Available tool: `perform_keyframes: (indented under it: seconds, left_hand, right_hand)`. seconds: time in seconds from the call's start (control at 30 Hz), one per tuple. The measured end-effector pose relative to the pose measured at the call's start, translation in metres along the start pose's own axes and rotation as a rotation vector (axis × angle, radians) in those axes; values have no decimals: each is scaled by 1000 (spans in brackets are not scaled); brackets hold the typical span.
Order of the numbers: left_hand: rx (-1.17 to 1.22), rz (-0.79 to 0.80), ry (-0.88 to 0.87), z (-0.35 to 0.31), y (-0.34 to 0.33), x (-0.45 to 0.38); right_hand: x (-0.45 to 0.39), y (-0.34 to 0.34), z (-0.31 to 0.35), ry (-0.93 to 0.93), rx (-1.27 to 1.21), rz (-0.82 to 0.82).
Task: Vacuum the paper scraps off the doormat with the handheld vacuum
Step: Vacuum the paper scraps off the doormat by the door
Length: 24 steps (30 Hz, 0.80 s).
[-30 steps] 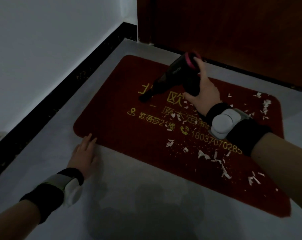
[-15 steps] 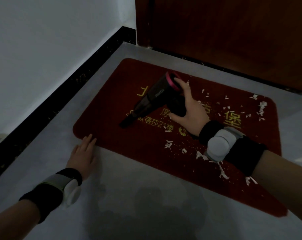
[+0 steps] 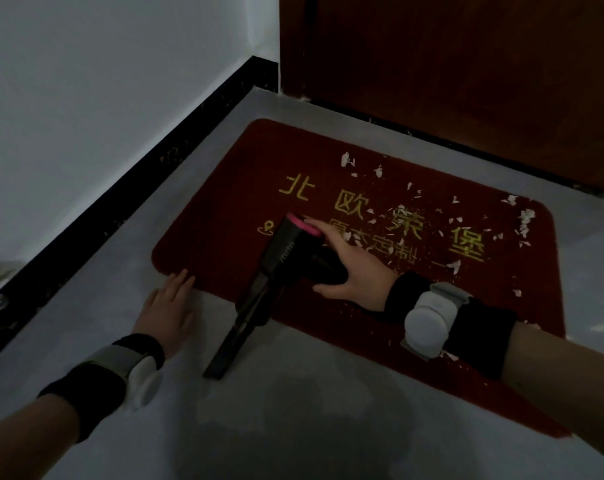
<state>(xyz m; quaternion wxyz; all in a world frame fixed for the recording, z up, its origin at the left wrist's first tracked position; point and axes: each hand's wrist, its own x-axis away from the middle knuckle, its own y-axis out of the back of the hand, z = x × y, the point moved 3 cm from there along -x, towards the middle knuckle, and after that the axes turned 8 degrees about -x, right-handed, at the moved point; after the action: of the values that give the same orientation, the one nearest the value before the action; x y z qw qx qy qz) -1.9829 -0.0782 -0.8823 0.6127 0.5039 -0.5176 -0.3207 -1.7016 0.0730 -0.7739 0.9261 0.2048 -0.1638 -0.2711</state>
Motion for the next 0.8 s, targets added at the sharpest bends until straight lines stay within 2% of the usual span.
perform_keyframes:
  seconds: [0.2, 0.57, 0.8]
  left_hand:
    - [-1, 13, 8, 2, -2, 2]
    - [28, 27, -21, 2, 7, -15]
    - [46, 80, -17, -8, 10, -25]
  right_hand:
    - [-3, 14, -5, -20, -8, -168]
    - [3, 87, -33, -130, 124, -831]
    - [-11, 131, -53, -351, 143, -1017]
